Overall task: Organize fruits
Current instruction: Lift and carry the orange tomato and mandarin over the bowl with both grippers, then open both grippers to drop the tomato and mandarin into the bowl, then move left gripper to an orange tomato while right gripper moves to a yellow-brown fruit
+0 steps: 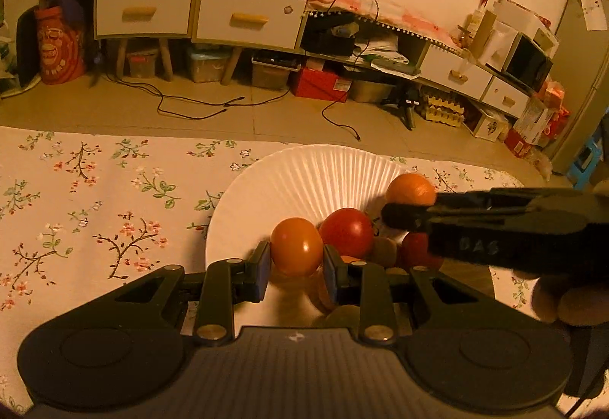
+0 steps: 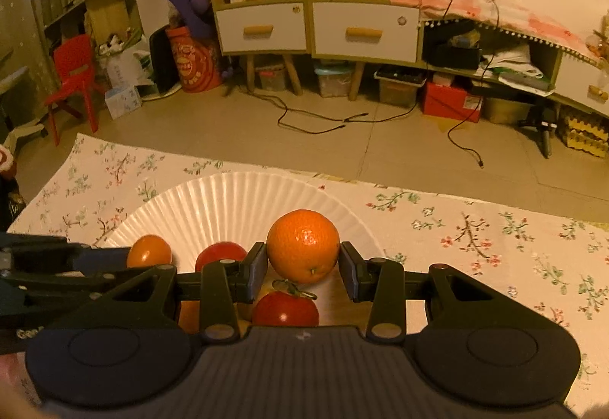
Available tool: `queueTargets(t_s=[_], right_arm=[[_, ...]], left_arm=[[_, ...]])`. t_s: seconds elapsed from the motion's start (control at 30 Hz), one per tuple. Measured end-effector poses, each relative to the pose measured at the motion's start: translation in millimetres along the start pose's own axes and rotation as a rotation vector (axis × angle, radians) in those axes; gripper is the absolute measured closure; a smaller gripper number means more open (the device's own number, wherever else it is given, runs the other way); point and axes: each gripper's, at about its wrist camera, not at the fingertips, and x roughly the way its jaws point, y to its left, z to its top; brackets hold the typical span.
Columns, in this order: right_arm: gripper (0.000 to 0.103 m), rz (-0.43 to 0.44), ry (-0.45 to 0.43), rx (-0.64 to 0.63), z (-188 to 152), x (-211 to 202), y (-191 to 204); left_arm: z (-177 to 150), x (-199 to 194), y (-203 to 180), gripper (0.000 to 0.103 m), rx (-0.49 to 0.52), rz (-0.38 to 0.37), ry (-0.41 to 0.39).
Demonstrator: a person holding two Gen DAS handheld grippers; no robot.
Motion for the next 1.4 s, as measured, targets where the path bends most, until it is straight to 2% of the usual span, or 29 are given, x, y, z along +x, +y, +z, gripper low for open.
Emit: queueTargets(t_s=[0.47, 0.53, 0.83, 1.07, 1.2, 1.33, 1.4], right_arm=[[0.064, -0.007, 0.005, -0.002, 7, 0, 6], [0.058, -0.008, -0.001, 0.003, 8, -2, 6], [0.043, -0.016, -0.023, -0.004, 10, -21, 12], [0.037, -0.032, -0.037, -0.025, 7, -41, 16], [0.035, -0.043, -0.031, -0.037, 5, -49, 18], [0.032, -0.046, -0.035, -0.052, 1, -60, 20], [0.031, -0.043, -0.04, -0.052, -1, -64, 22]], left_arm=[[4, 2, 4, 0.08, -0.001, -0.01, -0.002], [3, 0, 3, 0.079, 0.007, -0.003, 0.002], [0, -17, 2, 0.063, 0.024, 0.011, -0.002], [-9, -37, 0, 0.053, 0.057, 0.02, -0.013], [-14, -44, 2, 0.052, 0.063, 0.023, -0.003], [-21, -55, 3, 0.042, 0.07, 0.032, -0.006], [-24, -59, 4, 0.041, 0.074, 0.033, -0.007]])
